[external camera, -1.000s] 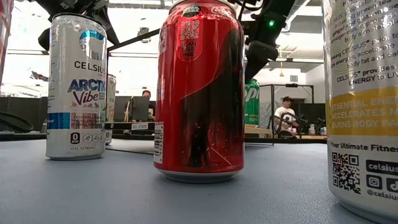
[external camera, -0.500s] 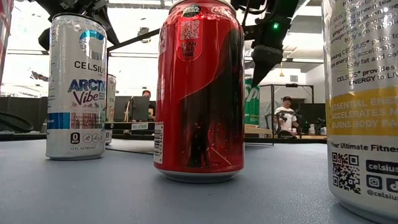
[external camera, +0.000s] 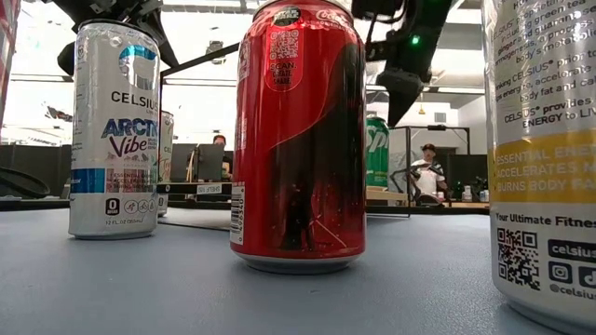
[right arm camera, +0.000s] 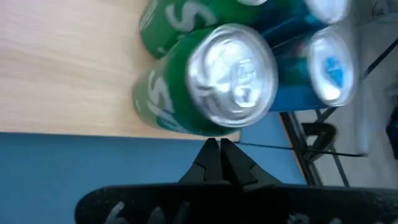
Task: Place canned beverage on shelf
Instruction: Put green soda can on the shelf aligned with the other green soda cans
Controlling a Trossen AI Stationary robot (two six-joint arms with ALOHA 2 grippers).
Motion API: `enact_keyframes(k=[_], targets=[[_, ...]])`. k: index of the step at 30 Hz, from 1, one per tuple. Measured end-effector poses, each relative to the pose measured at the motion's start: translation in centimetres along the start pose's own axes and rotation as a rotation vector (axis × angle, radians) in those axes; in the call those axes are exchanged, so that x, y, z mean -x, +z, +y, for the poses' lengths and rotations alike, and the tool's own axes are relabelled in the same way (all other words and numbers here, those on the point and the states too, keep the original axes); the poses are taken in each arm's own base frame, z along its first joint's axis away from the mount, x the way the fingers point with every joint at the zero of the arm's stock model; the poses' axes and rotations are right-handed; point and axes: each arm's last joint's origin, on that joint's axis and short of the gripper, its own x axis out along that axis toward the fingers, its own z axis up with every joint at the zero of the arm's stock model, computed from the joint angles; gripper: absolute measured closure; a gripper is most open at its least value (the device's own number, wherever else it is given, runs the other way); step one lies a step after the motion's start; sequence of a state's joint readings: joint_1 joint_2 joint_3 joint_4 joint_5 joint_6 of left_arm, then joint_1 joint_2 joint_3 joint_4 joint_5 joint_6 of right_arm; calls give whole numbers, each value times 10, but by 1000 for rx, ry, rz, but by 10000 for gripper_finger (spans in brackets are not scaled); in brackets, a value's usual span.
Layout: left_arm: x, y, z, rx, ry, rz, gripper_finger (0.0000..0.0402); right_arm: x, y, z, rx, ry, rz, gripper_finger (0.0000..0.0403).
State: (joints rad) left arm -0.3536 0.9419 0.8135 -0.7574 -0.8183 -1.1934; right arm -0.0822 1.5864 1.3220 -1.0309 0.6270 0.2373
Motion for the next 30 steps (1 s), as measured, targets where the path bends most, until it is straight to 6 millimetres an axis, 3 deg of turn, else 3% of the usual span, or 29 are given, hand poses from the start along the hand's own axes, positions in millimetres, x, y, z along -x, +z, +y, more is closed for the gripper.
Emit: enact_keyframes(k=[5, 12, 24, 30], targets=[[0, 0, -1, 7, -13, 6, 72, 11, -6, -13, -49, 5, -26, 403], [0, 0, -1, 3, -10, -2, 72, 7, -8, -24, -63, 10, -36, 403], [0, 0, -1, 6, -9, -2, 72, 7, 0, -19, 8, 154, -89, 403], [0, 1, -1, 7, -7, -8, 72, 22, 6, 2, 197, 294, -222, 403]])
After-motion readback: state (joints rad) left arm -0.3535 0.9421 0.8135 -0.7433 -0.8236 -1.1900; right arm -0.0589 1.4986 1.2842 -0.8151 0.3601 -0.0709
